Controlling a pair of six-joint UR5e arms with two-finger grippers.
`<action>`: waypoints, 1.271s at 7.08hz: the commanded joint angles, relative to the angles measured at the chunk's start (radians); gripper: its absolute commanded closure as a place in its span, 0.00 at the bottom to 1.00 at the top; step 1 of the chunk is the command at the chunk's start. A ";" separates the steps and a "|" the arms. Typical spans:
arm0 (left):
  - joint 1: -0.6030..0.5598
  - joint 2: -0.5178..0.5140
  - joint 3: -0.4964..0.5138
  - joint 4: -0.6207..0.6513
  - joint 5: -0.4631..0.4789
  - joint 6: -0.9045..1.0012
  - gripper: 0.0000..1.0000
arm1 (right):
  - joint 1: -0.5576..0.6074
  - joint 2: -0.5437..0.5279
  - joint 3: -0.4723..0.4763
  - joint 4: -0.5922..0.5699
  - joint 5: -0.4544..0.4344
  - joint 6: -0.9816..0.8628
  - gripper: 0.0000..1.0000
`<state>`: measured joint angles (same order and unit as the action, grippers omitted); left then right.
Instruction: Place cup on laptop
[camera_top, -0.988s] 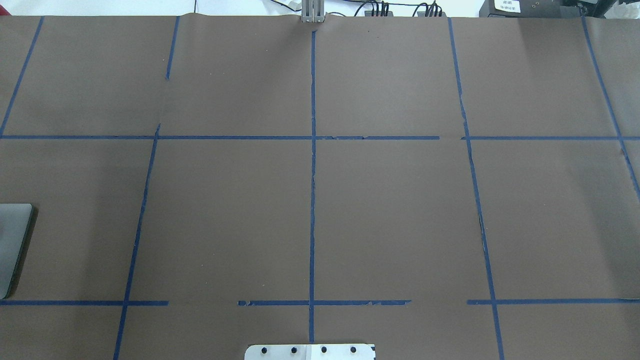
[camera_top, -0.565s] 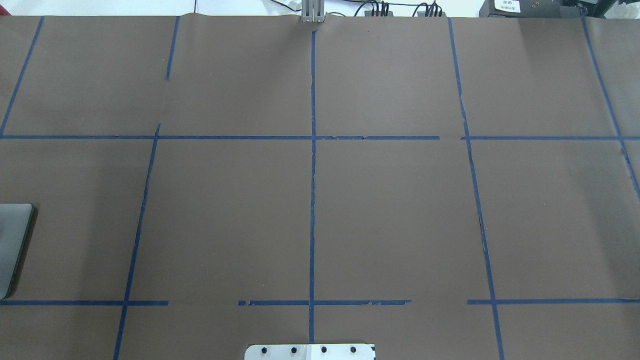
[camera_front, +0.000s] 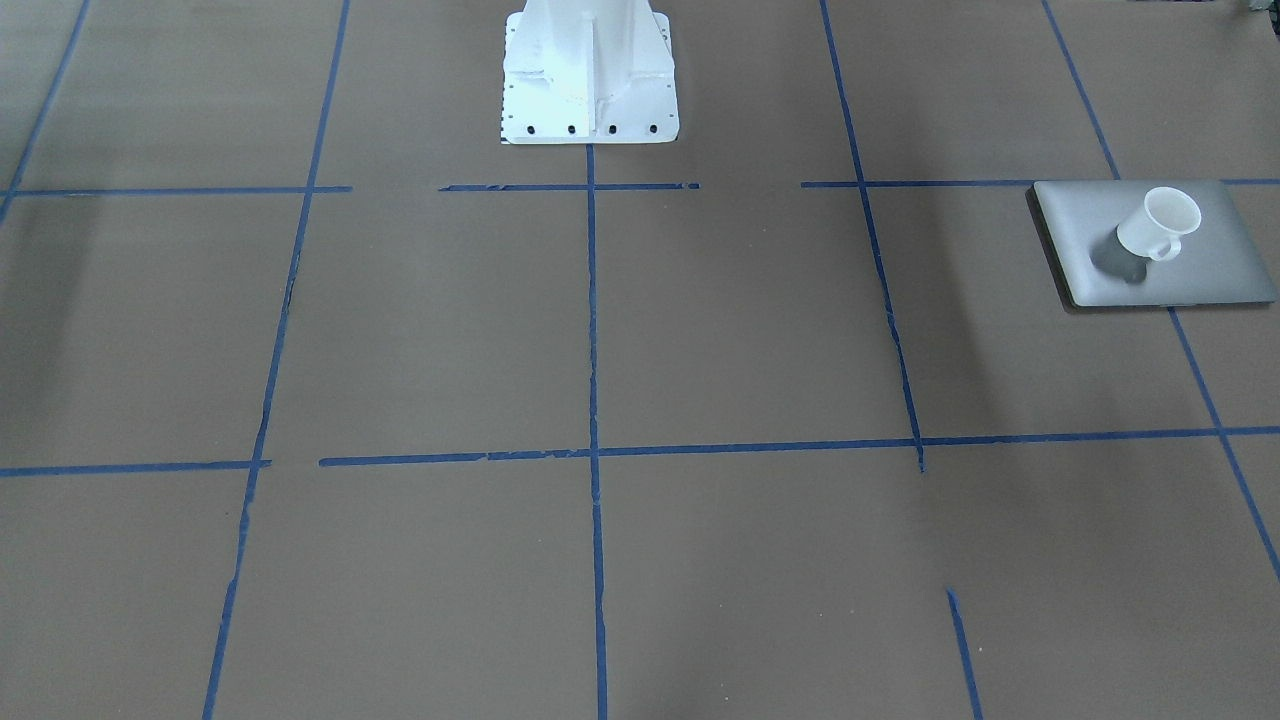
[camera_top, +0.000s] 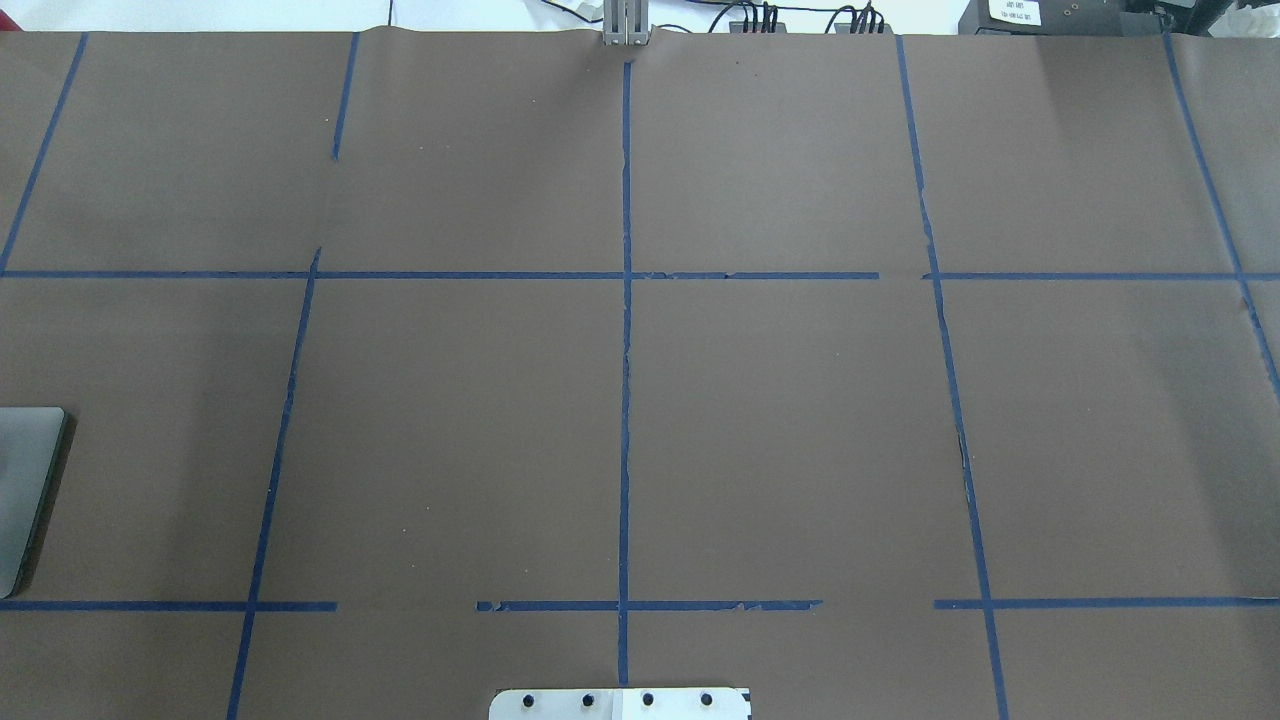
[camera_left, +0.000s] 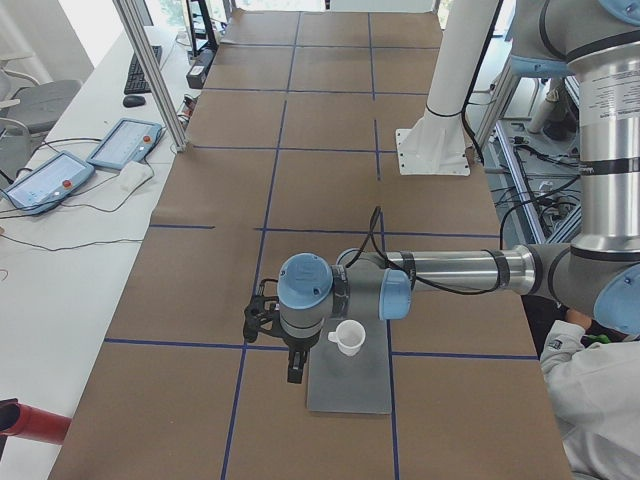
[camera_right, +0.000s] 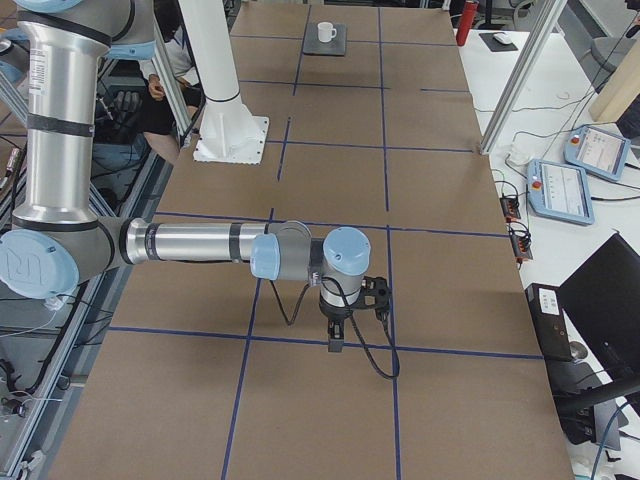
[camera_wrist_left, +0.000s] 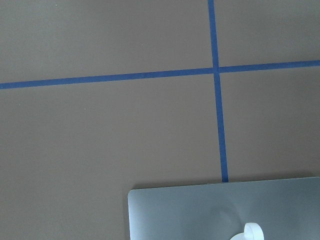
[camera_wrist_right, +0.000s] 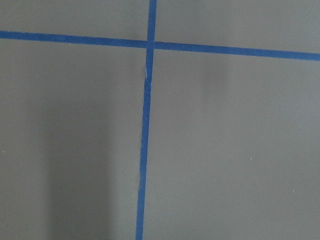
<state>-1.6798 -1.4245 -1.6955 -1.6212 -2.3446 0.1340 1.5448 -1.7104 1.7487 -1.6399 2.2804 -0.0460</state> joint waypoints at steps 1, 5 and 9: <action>0.000 -0.002 0.008 0.003 0.001 -0.001 0.00 | 0.000 0.000 0.000 0.000 0.001 0.000 0.00; 0.000 -0.004 -0.030 0.007 -0.002 0.001 0.00 | 0.000 0.000 0.000 -0.001 0.001 0.000 0.00; 0.000 0.002 -0.029 0.004 -0.004 0.001 0.00 | 0.000 0.000 0.000 0.000 0.001 0.000 0.00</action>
<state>-1.6797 -1.4232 -1.7256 -1.6134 -2.3480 0.1350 1.5447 -1.7104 1.7487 -1.6405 2.2810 -0.0460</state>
